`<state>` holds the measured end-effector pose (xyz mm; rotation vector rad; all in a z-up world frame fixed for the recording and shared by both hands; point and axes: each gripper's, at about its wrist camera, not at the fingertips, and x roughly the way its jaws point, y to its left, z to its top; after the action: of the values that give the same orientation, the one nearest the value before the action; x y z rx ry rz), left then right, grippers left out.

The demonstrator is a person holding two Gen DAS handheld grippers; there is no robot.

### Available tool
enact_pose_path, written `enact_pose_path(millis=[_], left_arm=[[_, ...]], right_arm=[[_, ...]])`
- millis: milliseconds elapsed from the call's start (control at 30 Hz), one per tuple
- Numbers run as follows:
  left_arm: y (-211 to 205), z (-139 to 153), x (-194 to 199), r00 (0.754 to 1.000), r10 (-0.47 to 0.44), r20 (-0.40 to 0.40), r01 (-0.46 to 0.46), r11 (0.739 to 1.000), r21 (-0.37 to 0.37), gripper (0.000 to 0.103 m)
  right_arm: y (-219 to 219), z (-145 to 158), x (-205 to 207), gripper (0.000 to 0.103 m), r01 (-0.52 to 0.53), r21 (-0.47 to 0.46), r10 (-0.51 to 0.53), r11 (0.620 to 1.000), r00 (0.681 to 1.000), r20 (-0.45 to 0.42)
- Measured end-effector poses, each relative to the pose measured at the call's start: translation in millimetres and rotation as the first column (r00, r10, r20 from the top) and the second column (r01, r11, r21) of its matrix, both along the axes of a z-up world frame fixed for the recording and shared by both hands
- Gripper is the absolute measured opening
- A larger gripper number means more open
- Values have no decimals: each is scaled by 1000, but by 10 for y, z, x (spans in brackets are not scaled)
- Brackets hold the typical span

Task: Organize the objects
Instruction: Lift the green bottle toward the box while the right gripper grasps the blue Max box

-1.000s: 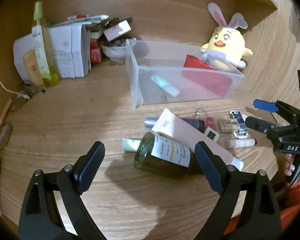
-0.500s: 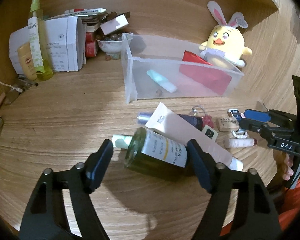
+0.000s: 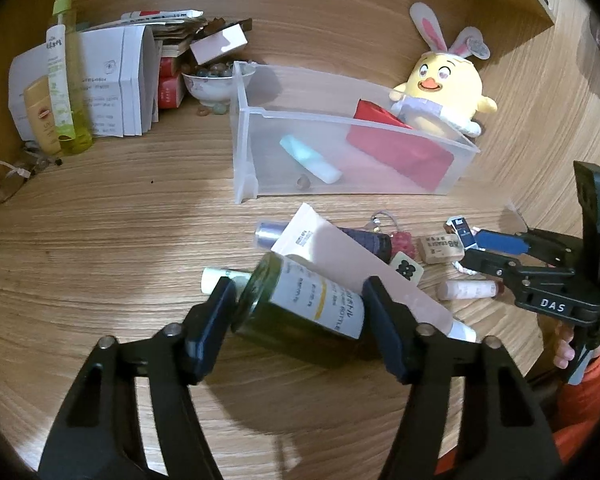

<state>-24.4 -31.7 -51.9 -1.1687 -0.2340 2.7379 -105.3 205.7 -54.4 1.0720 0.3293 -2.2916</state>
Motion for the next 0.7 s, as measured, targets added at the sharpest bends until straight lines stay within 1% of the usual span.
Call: enact_pose_path(millis=[133, 200, 233, 400, 467, 567, 700], left_arm=[[-10, -2, -4, 1000, 6, -4, -6, 1000, 10, 64], [-17, 4, 4, 1000, 13, -12, -13, 1000, 13, 64], [-19, 14, 12, 1000, 13, -17, -13, 1000, 15, 64], [-30, 91, 73, 999, 13, -46, -13, 1000, 10, 64], [-39, 141, 103, 998, 16, -60, -16, 1000, 8, 64], [-62, 223, 146, 997, 23, -80, -22, 1000, 16, 64], [-72, 310, 177, 994, 37, -104, -37, 999, 7, 64]], right_arm=[[-36, -12, -17, 38, 3, 23, -3, 1000, 1000, -9], [-72, -25, -24, 27, 0, 46, 1, 999, 1000, -13], [-90, -45, -38, 26, 2, 57, -1, 998, 1000, -8], [-88, -40, -30, 25, 9, 50, -8, 999, 1000, -20], [-62, -13, -13, 25, 16, 34, -15, 999, 999, -33], [-17, 39, -1, 25, 20, -1, -20, 1000, 999, -29], [20, 119, 2, 25, 23, -17, -23, 1000, 999, -45]])
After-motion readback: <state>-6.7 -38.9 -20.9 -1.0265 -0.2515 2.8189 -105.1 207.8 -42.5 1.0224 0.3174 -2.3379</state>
